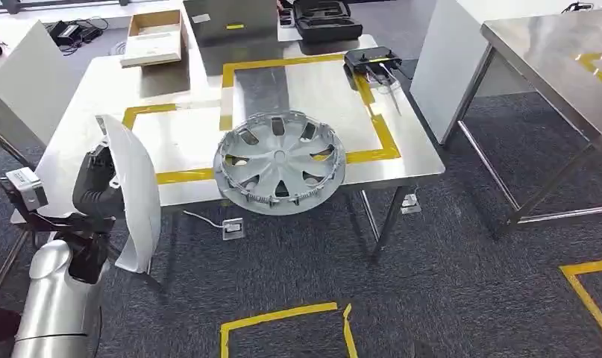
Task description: Take the parts from the cabinet and place them on the table.
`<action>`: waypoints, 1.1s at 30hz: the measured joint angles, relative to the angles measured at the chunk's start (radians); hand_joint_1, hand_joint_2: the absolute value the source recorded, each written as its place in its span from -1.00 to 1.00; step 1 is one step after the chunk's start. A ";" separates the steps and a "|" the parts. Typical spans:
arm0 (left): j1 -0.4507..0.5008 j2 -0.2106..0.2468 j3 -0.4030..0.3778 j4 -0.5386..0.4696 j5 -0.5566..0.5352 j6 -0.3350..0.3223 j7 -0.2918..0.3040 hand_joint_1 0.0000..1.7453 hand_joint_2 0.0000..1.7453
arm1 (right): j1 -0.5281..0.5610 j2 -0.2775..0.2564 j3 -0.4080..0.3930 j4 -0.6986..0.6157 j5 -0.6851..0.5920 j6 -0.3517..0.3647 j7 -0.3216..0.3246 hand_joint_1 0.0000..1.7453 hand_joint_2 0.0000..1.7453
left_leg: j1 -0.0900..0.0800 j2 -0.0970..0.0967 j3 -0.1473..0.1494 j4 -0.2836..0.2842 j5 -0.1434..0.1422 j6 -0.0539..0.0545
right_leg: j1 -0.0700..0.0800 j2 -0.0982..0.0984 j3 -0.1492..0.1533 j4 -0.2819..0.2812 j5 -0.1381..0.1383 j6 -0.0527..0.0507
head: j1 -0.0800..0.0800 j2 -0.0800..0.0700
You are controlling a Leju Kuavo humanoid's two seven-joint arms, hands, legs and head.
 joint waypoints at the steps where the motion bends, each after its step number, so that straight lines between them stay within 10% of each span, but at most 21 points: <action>1: 0.000 0.000 0.000 -0.002 0.000 0.000 0.003 1.00 1.00 | -0.004 0.000 0.000 0.000 0.000 0.000 0.000 -1.00 1.00 | -0.002 -0.001 0.012 0.002 -0.008 0.008 | 0.000 -0.001 -0.001 -0.006 -0.011 0.007 | 0.002 0.000; 5: -0.012 -0.001 0.002 -0.008 0.001 -0.001 0.002 1.00 1.00 | -0.009 0.000 -0.001 0.000 -0.002 0.000 -0.002 -1.00 1.00 | 0.008 -0.005 0.043 -0.013 -0.018 0.034 | 0.000 -0.003 -0.017 0.059 0.003 0.027 | 0.003 0.000; 10: -0.021 -0.007 0.003 0.010 -0.001 -0.003 0.000 1.00 1.00 | -0.009 0.000 -0.005 0.000 -0.006 -0.003 0.009 -1.00 1.00 | 0.008 -0.007 0.090 -0.013 -0.066 0.041 | -0.010 -0.006 -0.232 0.311 -0.100 0.044 | 0.006 0.000; 12: -0.028 -0.007 0.003 0.022 0.000 -0.003 -0.006 1.00 1.00 | -0.008 0.000 -0.006 0.000 -0.009 -0.003 0.009 -1.00 1.00 | 0.008 -0.007 0.123 -0.013 -0.091 0.036 | -0.010 -0.007 -0.225 0.211 -0.029 0.043 | 0.006 0.000; 15: -0.046 -0.014 0.003 0.038 0.002 -0.003 -0.009 1.00 1.00 | -0.002 -0.001 -0.013 0.000 -0.011 -0.003 0.008 -1.00 1.00 | 0.003 -0.007 0.164 -0.005 -0.128 0.026 | -0.001 -0.009 -0.191 0.005 0.155 0.022 | 0.006 0.000; 19: -0.055 -0.021 0.003 0.044 -0.002 0.002 -0.008 1.00 1.00 | -0.001 -0.001 -0.018 0.000 -0.011 -0.003 0.010 -1.00 1.00 | 0.003 -0.012 0.184 -0.008 -0.144 -0.002 | -0.004 -0.007 -0.159 0.007 0.126 0.001 | 0.006 0.000; 21: -0.066 -0.026 0.002 0.048 -0.008 0.013 -0.007 1.00 1.00 | -0.001 -0.001 -0.022 0.000 -0.013 -0.003 0.010 -1.00 1.00 | 0.006 -0.005 0.140 0.078 -0.148 -0.008 | -0.006 -0.007 -0.134 -0.001 0.112 -0.013 | 0.003 0.000; 25: -0.077 -0.037 0.000 0.070 -0.026 0.028 -0.006 1.00 1.00 | -0.002 0.000 -0.025 0.000 -0.019 -0.002 0.011 -1.00 1.00 | 0.008 -0.004 -0.033 0.288 -0.247 -0.019 | -0.006 -0.002 -0.090 -0.001 0.072 -0.017 | 0.003 0.000; 27: -0.080 -0.043 0.000 0.077 -0.030 0.030 -0.009 1.00 1.00 | 0.000 0.000 -0.029 0.000 -0.024 -0.002 0.010 -1.00 1.00 | 0.009 -0.003 -0.039 0.219 -0.206 -0.014 | -0.006 0.000 -0.056 -0.001 0.046 -0.015 | 0.003 0.000; 30: -0.082 -0.046 -0.001 0.083 -0.032 0.032 -0.010 1.00 1.00 | 0.001 0.001 -0.035 0.001 -0.032 -0.002 0.008 -1.00 1.00 | 0.007 0.000 -0.013 0.006 0.003 -0.004 | -0.003 0.002 -0.007 0.005 0.005 -0.004 | 0.001 0.000; 33: -0.082 -0.048 -0.001 0.085 -0.079 0.080 -0.020 1.00 1.00 | 0.001 0.002 -0.039 0.001 -0.032 -0.002 0.006 -1.00 1.00 | 0.004 -0.002 0.000 0.023 -0.007 0.011 | 0.000 0.008 -0.003 0.008 -0.023 0.015 | 0.002 0.000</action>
